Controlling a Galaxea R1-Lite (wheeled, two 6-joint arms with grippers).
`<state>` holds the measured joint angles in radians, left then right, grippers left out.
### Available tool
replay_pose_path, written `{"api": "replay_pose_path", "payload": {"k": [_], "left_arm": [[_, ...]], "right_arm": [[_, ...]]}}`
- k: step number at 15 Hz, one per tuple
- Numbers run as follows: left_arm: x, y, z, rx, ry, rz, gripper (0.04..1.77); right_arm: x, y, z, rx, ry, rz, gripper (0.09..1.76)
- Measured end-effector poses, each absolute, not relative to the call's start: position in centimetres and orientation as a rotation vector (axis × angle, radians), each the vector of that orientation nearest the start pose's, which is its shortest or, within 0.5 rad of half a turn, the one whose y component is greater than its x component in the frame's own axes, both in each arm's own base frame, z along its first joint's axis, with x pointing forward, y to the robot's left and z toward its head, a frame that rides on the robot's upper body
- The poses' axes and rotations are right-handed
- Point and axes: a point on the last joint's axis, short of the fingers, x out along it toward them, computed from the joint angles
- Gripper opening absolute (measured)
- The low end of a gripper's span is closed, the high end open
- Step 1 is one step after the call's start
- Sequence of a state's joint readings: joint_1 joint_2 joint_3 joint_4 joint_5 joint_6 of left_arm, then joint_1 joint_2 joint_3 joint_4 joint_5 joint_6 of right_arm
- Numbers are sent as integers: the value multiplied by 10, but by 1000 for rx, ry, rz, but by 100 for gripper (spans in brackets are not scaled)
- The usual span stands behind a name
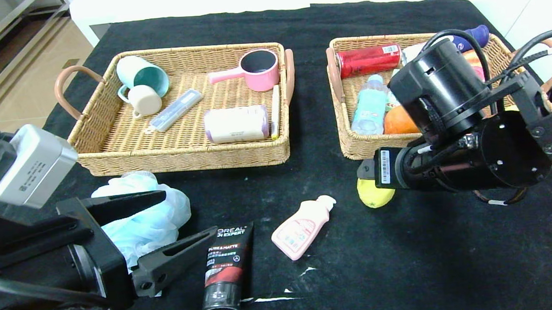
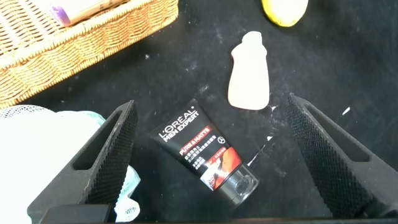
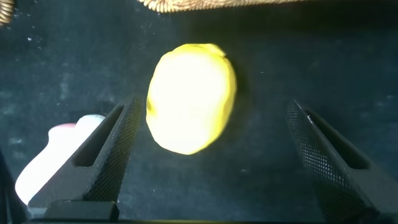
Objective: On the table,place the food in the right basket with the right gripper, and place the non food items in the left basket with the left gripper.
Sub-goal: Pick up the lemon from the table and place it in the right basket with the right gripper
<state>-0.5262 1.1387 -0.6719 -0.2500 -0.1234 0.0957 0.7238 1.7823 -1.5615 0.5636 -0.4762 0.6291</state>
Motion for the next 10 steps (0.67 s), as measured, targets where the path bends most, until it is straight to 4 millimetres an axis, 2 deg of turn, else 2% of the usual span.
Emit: {"api": "replay_pose_path", "payload": {"k": [10], "left_arm": [[140,-85,240,136,183,-657,172]], "right_arm": [[266,225,240,145,694,-16,170]]}}
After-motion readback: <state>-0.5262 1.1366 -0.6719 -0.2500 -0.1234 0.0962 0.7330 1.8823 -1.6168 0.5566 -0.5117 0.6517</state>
